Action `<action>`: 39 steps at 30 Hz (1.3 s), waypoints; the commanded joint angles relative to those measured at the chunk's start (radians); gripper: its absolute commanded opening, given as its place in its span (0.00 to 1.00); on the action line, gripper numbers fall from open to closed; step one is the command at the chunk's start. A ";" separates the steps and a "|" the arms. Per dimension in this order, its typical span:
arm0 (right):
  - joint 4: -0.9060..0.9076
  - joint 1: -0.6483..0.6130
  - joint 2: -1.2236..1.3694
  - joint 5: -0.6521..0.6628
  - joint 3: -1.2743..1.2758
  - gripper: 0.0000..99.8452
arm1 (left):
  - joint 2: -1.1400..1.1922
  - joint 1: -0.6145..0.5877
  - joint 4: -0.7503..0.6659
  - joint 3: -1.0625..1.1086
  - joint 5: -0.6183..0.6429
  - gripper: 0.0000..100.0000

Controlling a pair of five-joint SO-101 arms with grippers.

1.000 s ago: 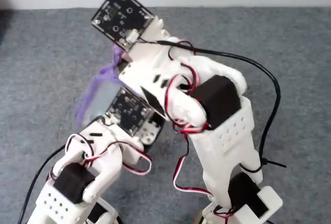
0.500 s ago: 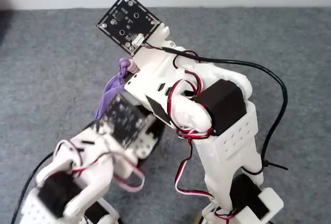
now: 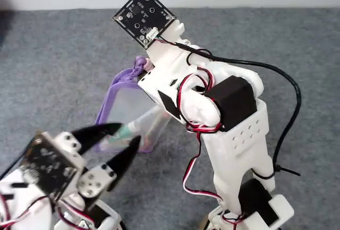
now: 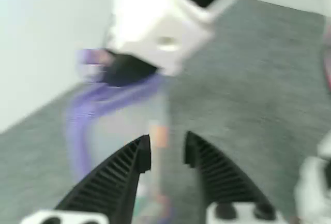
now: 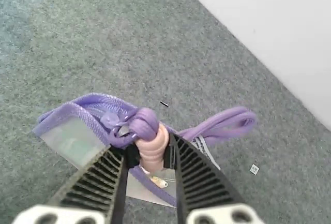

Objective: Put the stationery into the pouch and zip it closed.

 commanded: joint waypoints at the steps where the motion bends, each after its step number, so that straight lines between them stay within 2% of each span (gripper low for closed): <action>1: 0.007 0.001 -0.053 -0.006 0.002 0.01 | 0.009 -0.204 0.005 -0.042 -0.098 0.21; 5: 0.007 -0.047 -0.056 -0.005 0.002 0.01 | 0.011 -0.342 -0.009 -0.039 -0.130 0.25; 9: 0.007 -0.070 -0.056 -0.005 0.002 0.01 | 0.011 -0.374 -0.011 -0.039 -0.133 0.28; 12: 0.018 -0.070 -0.059 0.057 -0.002 0.01 | 0.009 -0.382 -0.009 -0.021 -0.153 0.28; 19: 0.027 -0.071 -0.096 0.123 0.002 0.01 | 0.006 -0.508 -0.044 0.054 -0.198 0.28; 31: 0.028 -0.179 -0.101 0.137 0.002 0.01 | 0.009 -0.499 -0.183 0.196 -0.216 0.30; 39: 0.025 -0.177 -0.101 0.137 0.002 0.01 | 0.009 -0.339 -0.193 0.282 -0.218 0.30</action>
